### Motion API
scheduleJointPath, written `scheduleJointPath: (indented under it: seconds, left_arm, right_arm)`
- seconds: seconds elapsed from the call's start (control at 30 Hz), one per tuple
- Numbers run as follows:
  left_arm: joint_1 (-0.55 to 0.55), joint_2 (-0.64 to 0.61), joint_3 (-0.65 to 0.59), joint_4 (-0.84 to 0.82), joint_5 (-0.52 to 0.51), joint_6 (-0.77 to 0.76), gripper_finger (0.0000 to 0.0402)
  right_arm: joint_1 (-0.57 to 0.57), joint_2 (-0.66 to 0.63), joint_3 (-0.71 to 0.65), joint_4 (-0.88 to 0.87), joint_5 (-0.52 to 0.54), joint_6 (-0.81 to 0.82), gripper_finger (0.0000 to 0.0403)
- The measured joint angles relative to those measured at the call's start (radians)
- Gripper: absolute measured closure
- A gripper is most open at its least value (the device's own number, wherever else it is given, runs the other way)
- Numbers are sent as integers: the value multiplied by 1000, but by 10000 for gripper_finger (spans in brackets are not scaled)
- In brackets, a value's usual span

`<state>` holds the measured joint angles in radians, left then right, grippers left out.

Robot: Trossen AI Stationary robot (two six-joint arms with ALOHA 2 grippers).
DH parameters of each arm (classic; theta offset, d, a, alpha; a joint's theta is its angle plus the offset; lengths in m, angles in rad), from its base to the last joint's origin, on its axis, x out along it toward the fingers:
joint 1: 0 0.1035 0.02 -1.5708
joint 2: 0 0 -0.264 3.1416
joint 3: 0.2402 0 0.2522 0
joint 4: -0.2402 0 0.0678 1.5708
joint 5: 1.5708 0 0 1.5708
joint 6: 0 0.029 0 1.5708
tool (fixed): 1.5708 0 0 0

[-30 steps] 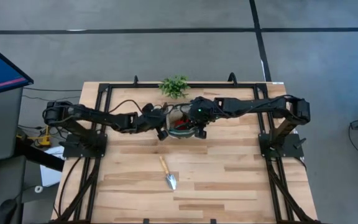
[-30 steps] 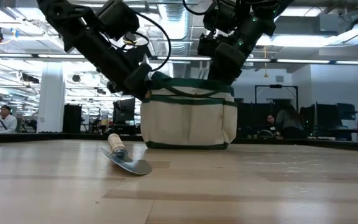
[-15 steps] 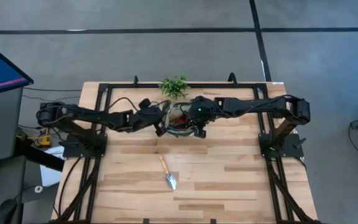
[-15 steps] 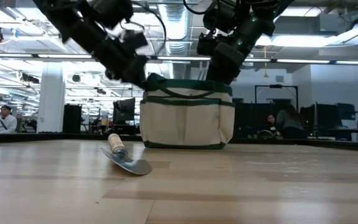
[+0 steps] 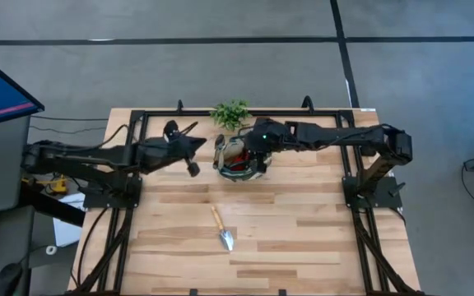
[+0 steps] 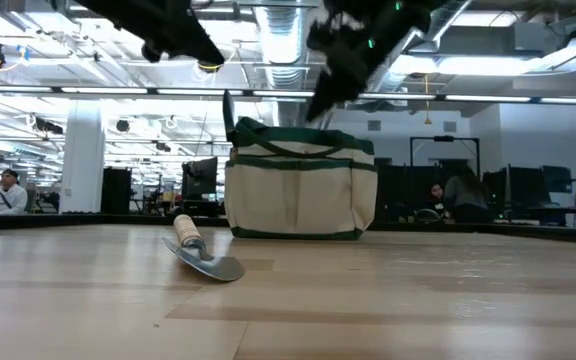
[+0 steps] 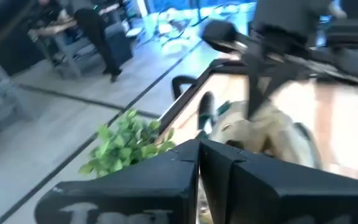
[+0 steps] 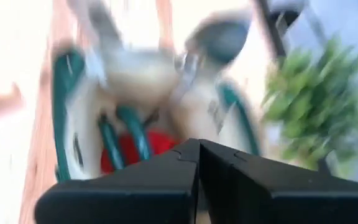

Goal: Pick & Place Garden tools in Gardening bag
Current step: Put the trowel into the gardening bag

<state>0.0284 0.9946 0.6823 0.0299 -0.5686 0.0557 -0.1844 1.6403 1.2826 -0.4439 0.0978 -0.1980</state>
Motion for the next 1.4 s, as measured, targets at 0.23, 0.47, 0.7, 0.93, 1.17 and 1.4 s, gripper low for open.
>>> scheduleJointPath:
  seconds: [0.23,0.47,0.7,0.93,1.17,1.4]
  left_arm:
    - [-162,-71,0,-134,7,14,399]
    - [-316,-73,-27,-170,206,-18,399]
    - [-438,-72,-112,-161,311,-38,399]
    - [-518,-62,-217,1,356,-127,399]
    - [-567,-2,-283,162,356,-150,399]
    - [-581,64,-287,171,356,-150,399]
  right_arm:
    - [86,-65,62,7,5,19,403]
    - [265,-70,61,13,8,156,403]
    - [444,-34,61,104,127,276,403]
    - [531,29,61,177,167,372,403]
    - [550,146,63,267,174,466,403]
    - [556,244,60,325,158,584,403]
